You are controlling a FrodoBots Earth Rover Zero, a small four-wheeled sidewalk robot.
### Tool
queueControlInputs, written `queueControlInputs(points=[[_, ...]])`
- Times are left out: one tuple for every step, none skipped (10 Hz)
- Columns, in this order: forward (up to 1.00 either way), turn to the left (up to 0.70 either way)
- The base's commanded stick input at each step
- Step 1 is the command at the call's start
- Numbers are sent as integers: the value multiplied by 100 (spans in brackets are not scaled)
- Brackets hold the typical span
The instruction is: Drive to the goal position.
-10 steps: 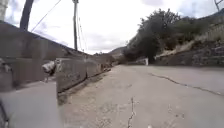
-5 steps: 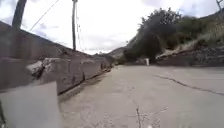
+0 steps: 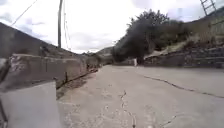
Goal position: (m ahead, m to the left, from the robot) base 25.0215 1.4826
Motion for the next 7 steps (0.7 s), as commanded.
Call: queueControlInputs(points=[[70, 0], [70, 0], [70, 0], [70, 0], [70, 0], [70, 0], [70, 0]])
